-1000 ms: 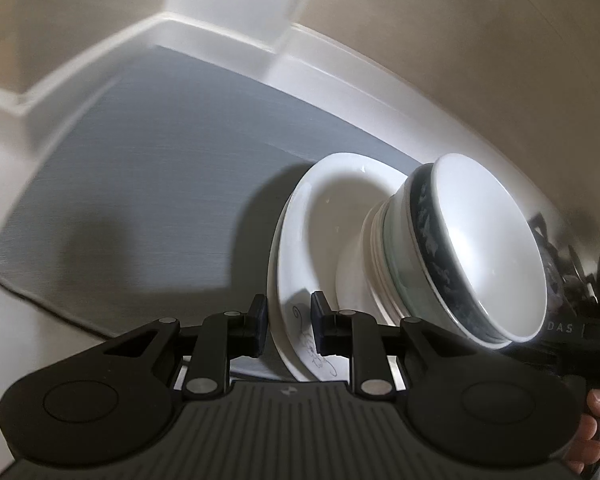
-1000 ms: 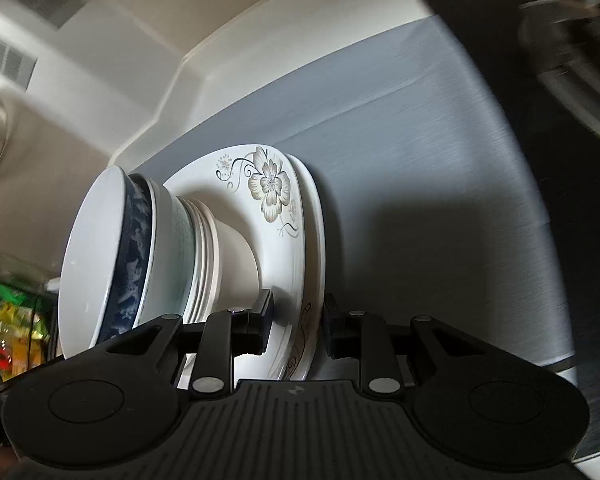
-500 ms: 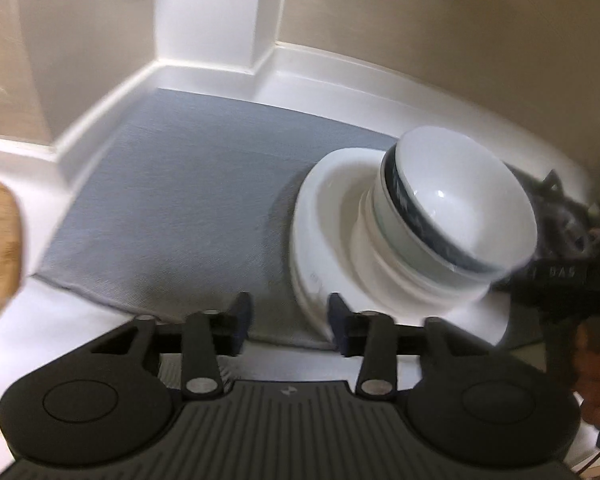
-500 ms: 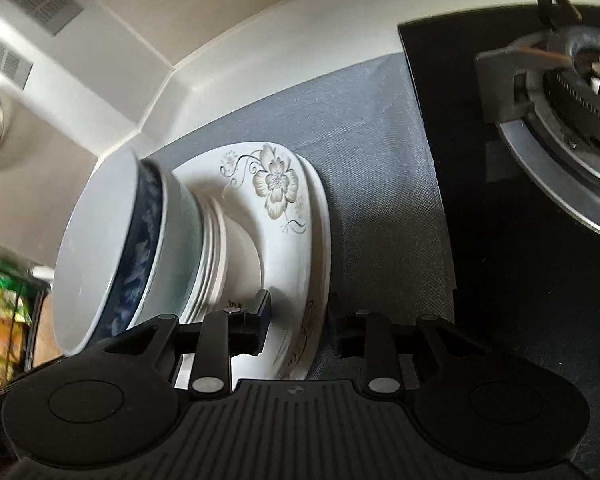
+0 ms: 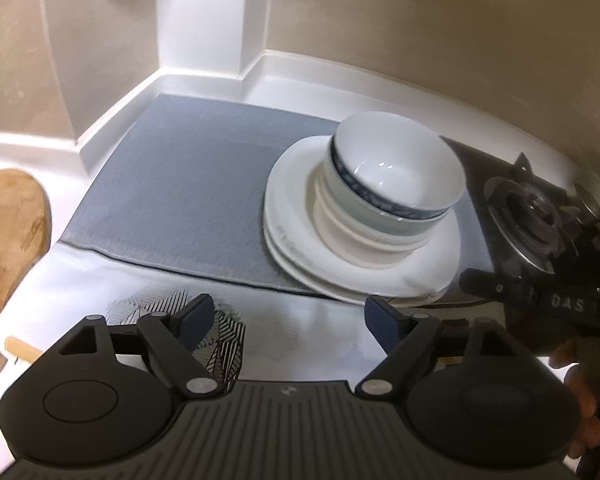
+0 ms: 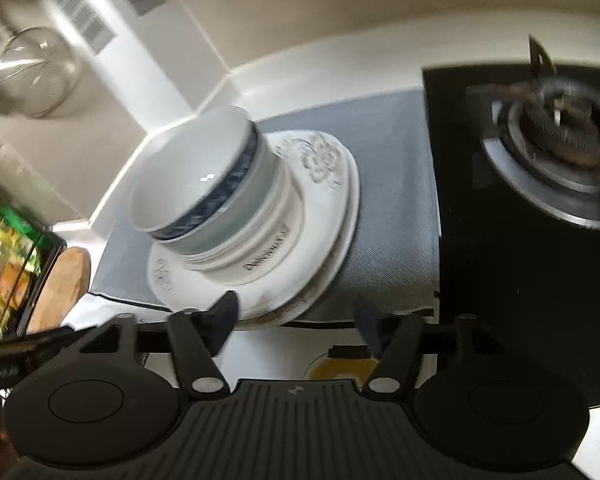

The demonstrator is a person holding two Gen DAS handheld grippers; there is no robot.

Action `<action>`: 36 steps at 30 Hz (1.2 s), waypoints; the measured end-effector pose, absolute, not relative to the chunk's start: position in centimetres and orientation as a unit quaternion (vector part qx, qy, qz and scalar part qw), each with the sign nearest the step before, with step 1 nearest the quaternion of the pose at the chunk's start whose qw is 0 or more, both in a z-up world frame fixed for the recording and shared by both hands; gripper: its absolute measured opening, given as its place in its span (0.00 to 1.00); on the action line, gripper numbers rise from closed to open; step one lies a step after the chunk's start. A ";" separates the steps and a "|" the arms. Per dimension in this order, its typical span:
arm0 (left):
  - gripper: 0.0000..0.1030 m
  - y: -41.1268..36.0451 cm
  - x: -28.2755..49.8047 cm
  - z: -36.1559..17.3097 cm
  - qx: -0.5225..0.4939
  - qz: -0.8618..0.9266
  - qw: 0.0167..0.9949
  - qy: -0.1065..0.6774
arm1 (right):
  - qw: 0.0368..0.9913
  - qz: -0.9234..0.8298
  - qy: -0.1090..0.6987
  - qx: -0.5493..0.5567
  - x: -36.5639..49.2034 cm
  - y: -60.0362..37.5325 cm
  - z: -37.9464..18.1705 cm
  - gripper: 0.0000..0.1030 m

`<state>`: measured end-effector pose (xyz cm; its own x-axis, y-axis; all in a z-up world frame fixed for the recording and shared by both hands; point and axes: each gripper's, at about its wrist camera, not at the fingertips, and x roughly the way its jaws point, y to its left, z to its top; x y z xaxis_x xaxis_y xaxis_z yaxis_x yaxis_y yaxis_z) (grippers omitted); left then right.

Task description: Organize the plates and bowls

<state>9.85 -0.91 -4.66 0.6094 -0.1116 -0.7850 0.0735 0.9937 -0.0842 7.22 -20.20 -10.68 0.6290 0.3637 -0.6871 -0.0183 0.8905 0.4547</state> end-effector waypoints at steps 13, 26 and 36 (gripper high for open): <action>0.98 -0.8 10.9 -1.8 0.025 -0.081 0.907 0.413 | 0.918 0.049 0.366 0.143 4.8 -17.1 -6.1 1.00; 1.00 1.2 11.2 -2.3 0.039 -0.108 0.901 0.418 | 0.921 -0.020 0.357 0.154 2.0 -14.1 -4.6 1.00; 1.00 1.6 11.2 -1.8 0.039 -0.131 0.892 0.430 | 0.922 -0.051 0.354 0.150 1.9 -12.3 -3.0 1.00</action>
<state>11.16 1.60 -1.78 0.5956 -0.2008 -0.7778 0.2684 0.9623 -0.0429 1.89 -12.30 -3.00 0.7436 0.0118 -0.6685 0.2010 0.9497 0.2403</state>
